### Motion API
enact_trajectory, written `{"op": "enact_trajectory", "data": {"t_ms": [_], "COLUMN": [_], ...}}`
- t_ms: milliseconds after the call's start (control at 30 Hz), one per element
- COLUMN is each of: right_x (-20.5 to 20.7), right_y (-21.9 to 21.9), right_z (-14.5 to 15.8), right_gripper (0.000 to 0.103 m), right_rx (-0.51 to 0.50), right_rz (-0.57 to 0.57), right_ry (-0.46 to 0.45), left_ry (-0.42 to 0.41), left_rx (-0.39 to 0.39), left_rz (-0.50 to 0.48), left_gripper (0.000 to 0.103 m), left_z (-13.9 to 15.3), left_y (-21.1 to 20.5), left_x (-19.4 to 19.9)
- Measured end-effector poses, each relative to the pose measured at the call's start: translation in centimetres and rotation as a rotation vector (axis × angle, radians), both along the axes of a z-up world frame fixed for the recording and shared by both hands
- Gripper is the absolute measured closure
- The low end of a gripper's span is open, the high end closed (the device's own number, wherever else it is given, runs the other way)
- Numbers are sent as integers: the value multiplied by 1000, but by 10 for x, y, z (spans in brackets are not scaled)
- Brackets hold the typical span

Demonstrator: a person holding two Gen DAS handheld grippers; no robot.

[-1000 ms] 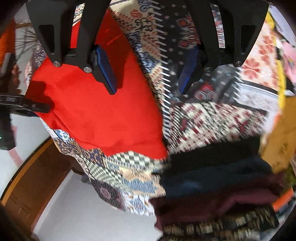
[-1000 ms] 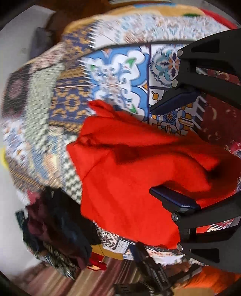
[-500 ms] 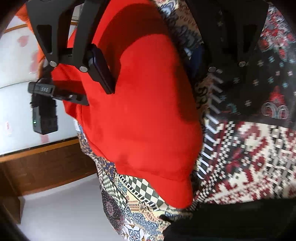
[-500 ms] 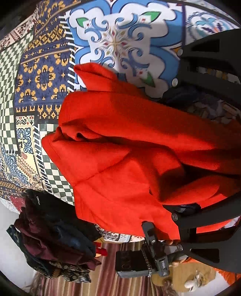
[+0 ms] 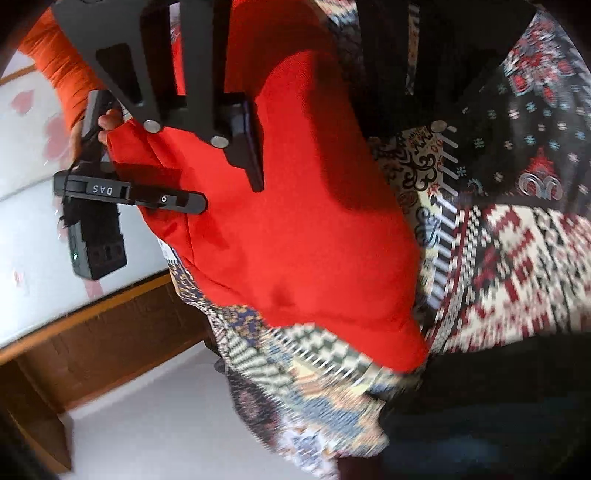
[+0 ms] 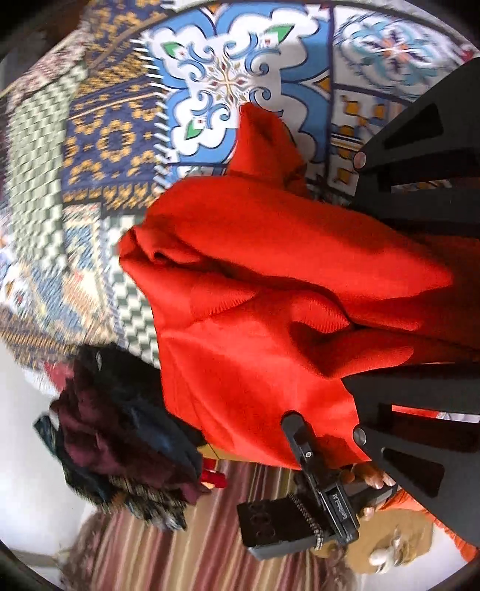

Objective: Fold large clothes
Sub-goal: 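Grasp the folded jacket with both tools and lift it off the bed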

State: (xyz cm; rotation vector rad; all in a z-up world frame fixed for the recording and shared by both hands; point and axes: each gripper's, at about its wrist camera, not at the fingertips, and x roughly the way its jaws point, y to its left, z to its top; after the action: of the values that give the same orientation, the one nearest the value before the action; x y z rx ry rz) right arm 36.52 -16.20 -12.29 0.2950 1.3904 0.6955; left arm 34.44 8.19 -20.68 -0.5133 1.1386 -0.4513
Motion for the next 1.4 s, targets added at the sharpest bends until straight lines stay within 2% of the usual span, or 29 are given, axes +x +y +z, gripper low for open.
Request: {"op": "enact_trajectory", "data": {"t_ms": [100, 267, 533, 667, 833, 933, 1033, 1133, 1233, 1267, 1333, 1400], "right_x": [-11, -21, -5, 15, 60, 86, 113, 133, 146, 153, 158, 152], "right_y": [-1, 4, 67, 107, 167, 198, 225, 249, 266, 267, 264, 257], "right_z": [31, 100, 209, 240, 250, 240, 216, 182, 148, 141, 134, 140], "right_gripper": [78, 78, 78, 78, 78, 78, 78, 78, 75, 74, 72, 63], "right_rx": [20, 82, 166, 206, 243, 256, 266, 227, 121, 105, 104, 85], "right_rz": [-1, -14, 1, 25, 49, 63, 62, 65, 59, 64, 76, 72], "right_ry": [-67, -205, -444, -507, -522, -503, -437, -375, -338, -321, -312, -341], "left_ry": [-79, -219, -475, -558, -590, -572, -529, -461, -320, -279, -226, -221], "left_rx": [45, 55, 135, 183, 223, 248, 260, 276, 290, 285, 251, 216], "left_rz": [-14, 2, 67, 119, 195, 235, 269, 296, 305, 307, 317, 329], "left_gripper": [73, 73, 73, 73, 73, 73, 72, 71, 67, 63, 57, 53], "left_z": [34, 105, 230, 280, 315, 317, 302, 273, 219, 204, 180, 174], "left_y": [-7, 3, 40, 72, 129, 166, 201, 229, 256, 262, 274, 280], "left_x": [-13, -33, -40, -28, 6, 35, 71, 102, 136, 142, 147, 145]}}
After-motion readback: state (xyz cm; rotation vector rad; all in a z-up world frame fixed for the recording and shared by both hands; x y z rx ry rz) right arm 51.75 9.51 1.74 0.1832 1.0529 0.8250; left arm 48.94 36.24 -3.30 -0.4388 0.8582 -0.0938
